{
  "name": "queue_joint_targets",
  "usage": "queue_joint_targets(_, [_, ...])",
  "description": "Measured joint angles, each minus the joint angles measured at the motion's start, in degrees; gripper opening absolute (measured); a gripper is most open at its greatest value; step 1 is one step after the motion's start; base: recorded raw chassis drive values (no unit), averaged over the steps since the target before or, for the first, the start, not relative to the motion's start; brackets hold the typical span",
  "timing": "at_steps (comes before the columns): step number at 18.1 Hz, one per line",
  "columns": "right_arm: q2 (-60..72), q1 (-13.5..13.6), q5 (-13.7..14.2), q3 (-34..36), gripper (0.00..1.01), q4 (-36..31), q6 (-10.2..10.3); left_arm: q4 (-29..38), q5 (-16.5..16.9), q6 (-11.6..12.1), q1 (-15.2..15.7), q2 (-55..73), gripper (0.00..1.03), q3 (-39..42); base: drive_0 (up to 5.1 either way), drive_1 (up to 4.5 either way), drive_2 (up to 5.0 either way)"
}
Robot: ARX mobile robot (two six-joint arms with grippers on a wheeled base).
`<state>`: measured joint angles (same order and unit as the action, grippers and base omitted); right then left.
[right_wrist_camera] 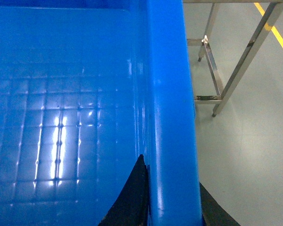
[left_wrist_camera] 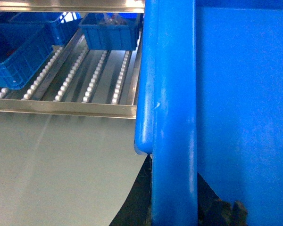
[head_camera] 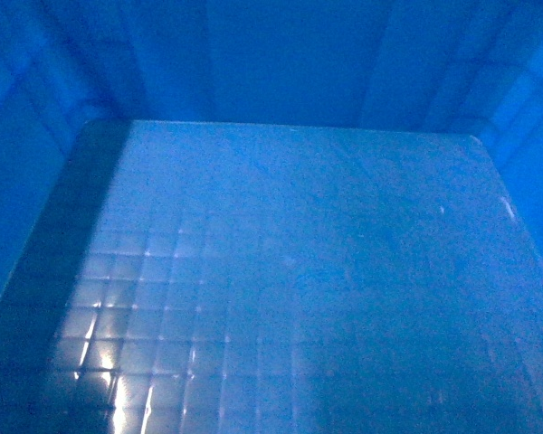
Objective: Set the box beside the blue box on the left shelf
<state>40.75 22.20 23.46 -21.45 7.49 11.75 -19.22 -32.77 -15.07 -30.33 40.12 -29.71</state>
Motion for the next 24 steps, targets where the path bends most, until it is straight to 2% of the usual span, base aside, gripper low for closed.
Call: queue_joint_targets(24, [-0.1, 0.0, 0.0, 0.0, 0.1, 0.0, 0.0, 0.2, 0.0, 0.0, 0.0, 0.0, 0.09, 0.0, -5.0, 2.46, 2.5])
